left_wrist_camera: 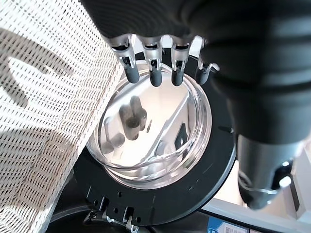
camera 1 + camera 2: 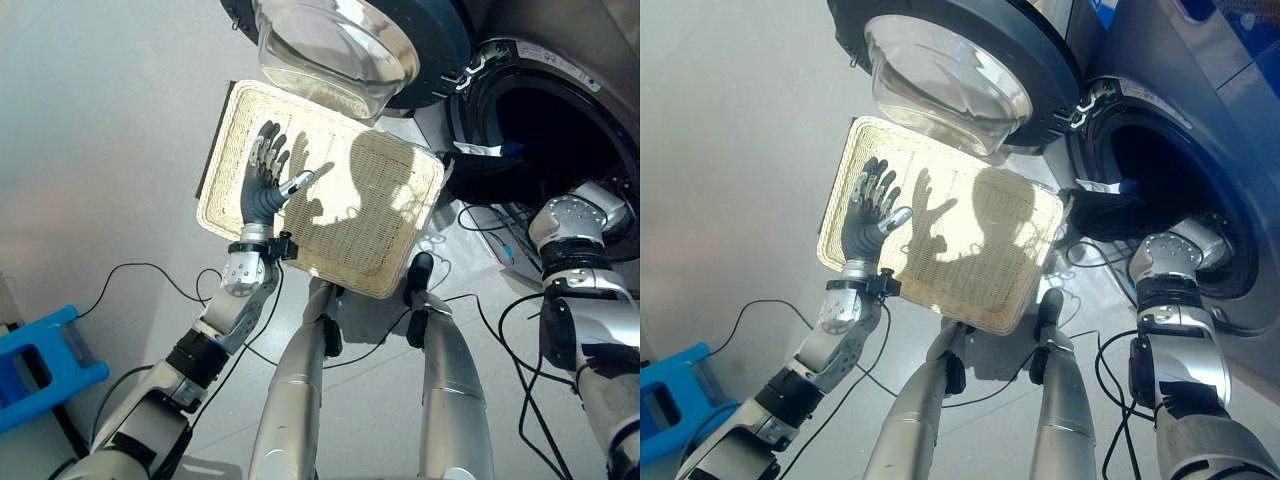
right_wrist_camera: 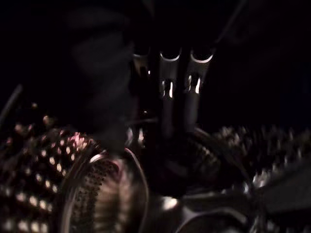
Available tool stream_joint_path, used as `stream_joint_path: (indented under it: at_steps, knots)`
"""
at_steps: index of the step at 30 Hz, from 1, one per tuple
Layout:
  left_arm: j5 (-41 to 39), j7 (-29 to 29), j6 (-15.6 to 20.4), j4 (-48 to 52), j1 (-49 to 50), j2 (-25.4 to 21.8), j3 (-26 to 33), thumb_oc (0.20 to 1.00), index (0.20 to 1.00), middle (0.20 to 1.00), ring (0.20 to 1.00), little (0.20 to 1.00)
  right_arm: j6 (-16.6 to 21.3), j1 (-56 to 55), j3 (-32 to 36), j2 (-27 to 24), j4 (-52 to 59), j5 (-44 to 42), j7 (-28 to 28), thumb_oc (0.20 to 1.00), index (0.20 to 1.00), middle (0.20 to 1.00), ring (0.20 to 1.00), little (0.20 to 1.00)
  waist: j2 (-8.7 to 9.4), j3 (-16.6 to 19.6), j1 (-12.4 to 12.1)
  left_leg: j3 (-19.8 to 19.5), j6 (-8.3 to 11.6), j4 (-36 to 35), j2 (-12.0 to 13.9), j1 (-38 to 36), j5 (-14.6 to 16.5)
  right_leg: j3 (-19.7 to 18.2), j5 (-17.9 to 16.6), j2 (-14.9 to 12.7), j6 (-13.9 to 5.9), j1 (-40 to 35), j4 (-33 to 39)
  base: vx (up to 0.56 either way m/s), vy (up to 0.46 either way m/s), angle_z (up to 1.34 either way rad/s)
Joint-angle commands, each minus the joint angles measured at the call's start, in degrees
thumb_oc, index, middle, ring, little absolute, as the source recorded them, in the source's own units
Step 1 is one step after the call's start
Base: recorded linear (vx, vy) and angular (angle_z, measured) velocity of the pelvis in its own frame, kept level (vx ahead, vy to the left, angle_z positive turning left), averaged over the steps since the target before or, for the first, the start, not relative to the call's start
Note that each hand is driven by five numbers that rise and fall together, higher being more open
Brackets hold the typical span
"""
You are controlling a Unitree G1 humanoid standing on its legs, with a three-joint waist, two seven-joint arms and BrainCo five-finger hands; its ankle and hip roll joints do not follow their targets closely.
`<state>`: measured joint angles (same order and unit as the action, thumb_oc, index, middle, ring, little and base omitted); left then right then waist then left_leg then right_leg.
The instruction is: Put the clothes into the washing machine.
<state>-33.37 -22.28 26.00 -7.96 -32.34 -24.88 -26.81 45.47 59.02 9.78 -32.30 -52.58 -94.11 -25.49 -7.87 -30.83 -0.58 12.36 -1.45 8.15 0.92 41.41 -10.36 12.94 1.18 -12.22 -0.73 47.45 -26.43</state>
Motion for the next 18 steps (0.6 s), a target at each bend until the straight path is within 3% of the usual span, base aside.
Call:
stream_joint_path:
  at_steps: [1,4,5,9,13,14,18]
  knots:
    - [0.4,0.3,2.5,0.8,-0.9,1.3,1.0,1.000,1.000,1.000,1.000,1.000,-3.2,0.9,-4.5,-5.2,2.2,17.6,-7.5,1.000,1.000,1.000,1.000,1.000,-1.59,1.0,-0.1,2.6,3.48,10.6,-1.7,-0.5,13.4,3.1,-1.3,0.3,-5.23,-1.0,0.7,0.00,0.000,0.00]
    - [0.4,-0.1,2.6,0.4,-1.2,1.4,0.7,1.000,1.000,1.000,1.000,1.000,-6.2,0.7,-5.3,-5.1,0.8,24.9,-11.5,1.000,1.000,1.000,1.000,1.000,-1.61,1.0,-0.2,2.6,3.37,10.7,-1.7,-0.4,13.4,3.2,-1.2,0.2,-5.24,-0.9,0.5,0.00,0.000,0.00]
    - [0.6,0.1,2.6,0.0,-1.4,1.8,0.9,1.000,1.000,1.000,1.000,1.000,-12.3,0.6,-7.7,-5.1,-0.9,38.9,-19.0,1.000,1.000,1.000,1.000,1.000,-1.65,1.0,-0.4,2.6,3.08,11.0,-1.8,0.0,13.4,3.3,-1.3,0.2,-5.16,-0.7,0.5,0.00,0.000,0.00]
    - [1.0,0.6,3.4,-0.5,-1.3,2.0,0.6,1.000,1.000,1.000,1.000,1.000,-21.7,-0.3,-10.7,-5.4,-3.8,53.6,-25.4,1.000,1.000,1.000,1.000,1.000,-1.89,1.0,-0.6,2.7,2.69,11.0,-1.8,0.3,13.4,3.4,-1.3,0.2,-5.22,-0.5,0.4,0.00,0.000,0.00]
    - [1.3,0.7,4.7,-1.7,-1.1,2.3,0.5,1.000,1.000,1.000,1.000,1.000,-25.0,-1.4,-12.2,-4.5,-6.4,60.2,-24.7,1.000,1.000,1.000,1.000,1.000,-2.04,1.0,-0.8,2.7,2.44,11.0,-1.9,0.3,13.5,3.5,-1.3,0.2,-5.33,-0.4,0.3,0.00,0.008,0.00]
    - [1.7,0.7,5.2,-2.3,-0.9,2.8,0.4,1.000,1.000,1.000,1.000,1.000,-27.1,-2.3,-13.7,-3.7,-7.4,65.7,-26.1,1.000,1.000,1.000,1.000,1.000,-2.14,1.0,-0.8,2.7,2.26,10.8,-2.0,0.3,13.5,3.4,-1.4,0.3,-5.35,-0.3,0.4,-0.01,0.033,0.02]
    - [2.3,0.9,6.2,-3.9,-0.3,3.4,-0.1,1.000,1.000,1.000,1.000,1.000,-28.9,-4.4,-15.2,-1.8,-8.3,74.3,-31.9,1.000,1.000,1.000,1.000,1.000,-2.33,1.0,-0.8,2.6,2.06,10.8,-2.0,0.0,13.7,3.4,-1.4,0.1,-5.45,-0.6,0.4,0.00,0.035,0.01]
